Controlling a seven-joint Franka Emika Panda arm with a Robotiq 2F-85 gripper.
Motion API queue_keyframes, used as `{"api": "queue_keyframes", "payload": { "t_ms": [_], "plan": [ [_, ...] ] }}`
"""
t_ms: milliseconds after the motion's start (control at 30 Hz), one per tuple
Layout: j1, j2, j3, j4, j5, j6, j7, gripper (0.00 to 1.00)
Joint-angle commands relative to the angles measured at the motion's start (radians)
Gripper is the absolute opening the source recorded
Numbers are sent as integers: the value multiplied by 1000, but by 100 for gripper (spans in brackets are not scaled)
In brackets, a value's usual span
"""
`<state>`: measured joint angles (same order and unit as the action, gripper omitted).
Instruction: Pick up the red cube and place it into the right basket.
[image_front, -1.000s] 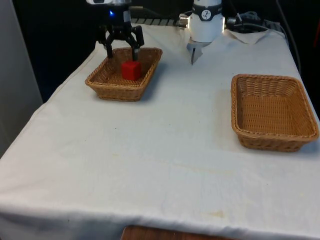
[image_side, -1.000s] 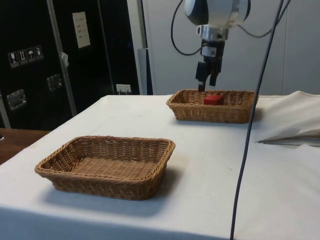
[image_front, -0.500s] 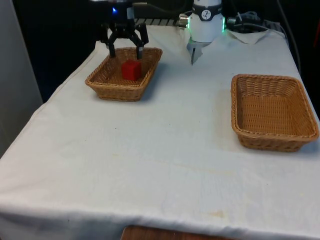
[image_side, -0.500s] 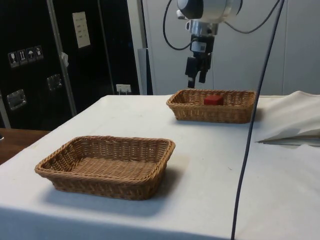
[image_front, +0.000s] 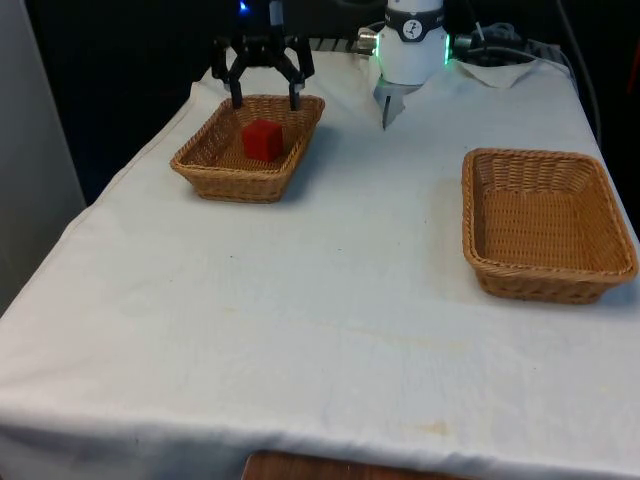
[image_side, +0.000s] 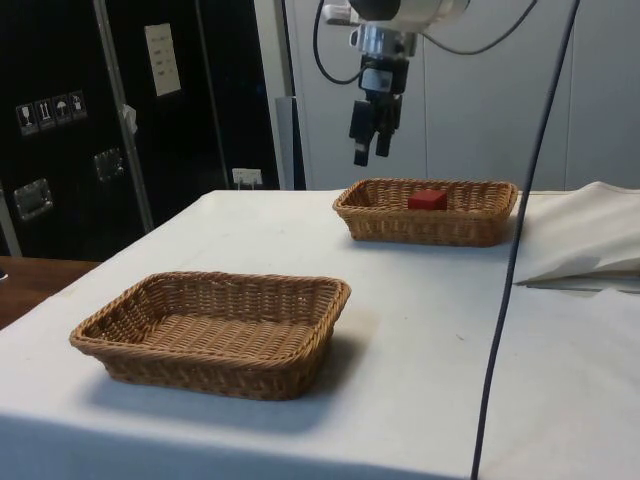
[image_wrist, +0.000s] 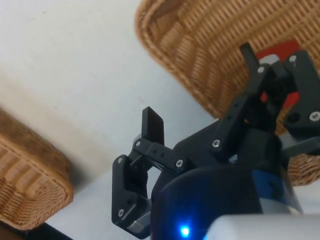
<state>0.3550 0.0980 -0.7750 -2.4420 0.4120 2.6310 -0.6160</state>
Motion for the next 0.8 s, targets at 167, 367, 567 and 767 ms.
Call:
{"api": "queue_keyframes", "payload": {
  "t_ms": [167,367,567,767],
  "plan": [
    [4,-7,21,19,-25,-17,22,100],
    [4,-10,40,37,-25,-28,18,100],
    [0,-10,61,50,-10,-24,1,100],
    [3,-18,69,65,-41,-34,2,100]
  ]
}}
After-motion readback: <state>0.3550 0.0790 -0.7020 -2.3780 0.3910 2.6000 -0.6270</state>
